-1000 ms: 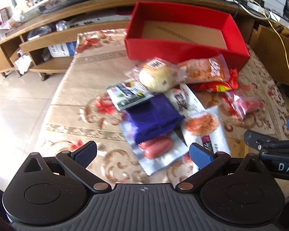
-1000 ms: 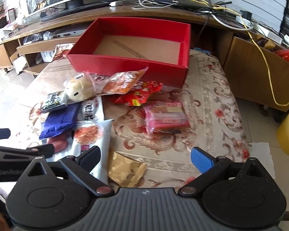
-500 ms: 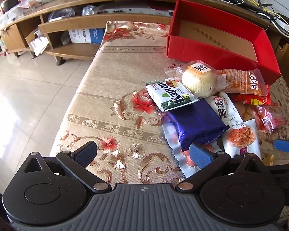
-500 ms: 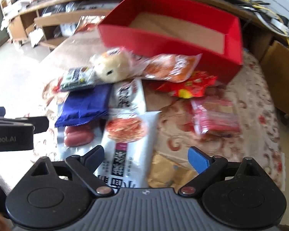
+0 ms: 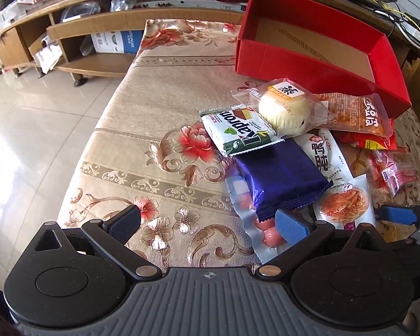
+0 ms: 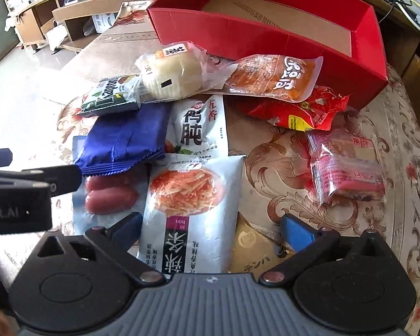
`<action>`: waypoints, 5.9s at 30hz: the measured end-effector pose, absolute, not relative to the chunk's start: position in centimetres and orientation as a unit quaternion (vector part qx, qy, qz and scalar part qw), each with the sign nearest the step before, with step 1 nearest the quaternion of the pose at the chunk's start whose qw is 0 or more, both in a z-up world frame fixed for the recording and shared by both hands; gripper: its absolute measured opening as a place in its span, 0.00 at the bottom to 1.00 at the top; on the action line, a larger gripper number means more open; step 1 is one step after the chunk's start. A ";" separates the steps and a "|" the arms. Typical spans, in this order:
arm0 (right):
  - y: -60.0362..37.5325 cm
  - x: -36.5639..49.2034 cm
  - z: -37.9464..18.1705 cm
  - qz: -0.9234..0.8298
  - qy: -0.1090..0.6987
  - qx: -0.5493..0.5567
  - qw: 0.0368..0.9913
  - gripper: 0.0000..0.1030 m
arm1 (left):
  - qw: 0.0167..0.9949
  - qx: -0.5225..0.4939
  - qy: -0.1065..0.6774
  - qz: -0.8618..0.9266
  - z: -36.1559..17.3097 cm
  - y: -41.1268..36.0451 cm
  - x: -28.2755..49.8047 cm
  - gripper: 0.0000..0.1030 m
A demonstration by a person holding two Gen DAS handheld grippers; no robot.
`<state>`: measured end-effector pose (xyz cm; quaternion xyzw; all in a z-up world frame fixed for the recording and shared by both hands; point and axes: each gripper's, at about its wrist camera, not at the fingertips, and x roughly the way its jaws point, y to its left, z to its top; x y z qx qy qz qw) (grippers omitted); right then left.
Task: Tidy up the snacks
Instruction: 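Grasp the white spicy-strip packet with the right gripper while the left tool approaches the steamed cake, then grasp the wrapped steamed cake bun with the left gripper while the right holds its packet, then carry the steamed cake and spicy-strip packet with both grippers over the red box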
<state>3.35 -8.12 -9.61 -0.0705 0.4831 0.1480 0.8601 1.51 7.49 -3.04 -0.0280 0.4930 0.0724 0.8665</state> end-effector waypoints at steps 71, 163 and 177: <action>-15.9 5.7 -5.7 0.208 0.520 0.064 0.826 0.44 | 0.811 0.184 0.507 -0.228 -5.6 2.1 16.8 0.99; -16.0 9.1 3.7 0.118 0.367 0.044 0.922 0.43 | 0.898 -0.050 0.422 -0.112 4.4 2.6 12.9 0.69; -15.8 20.0 2.5 0.090 0.368 0.048 0.924 0.43 | 0.900 -0.052 0.425 -0.086 2.3 1.2 22.0 0.69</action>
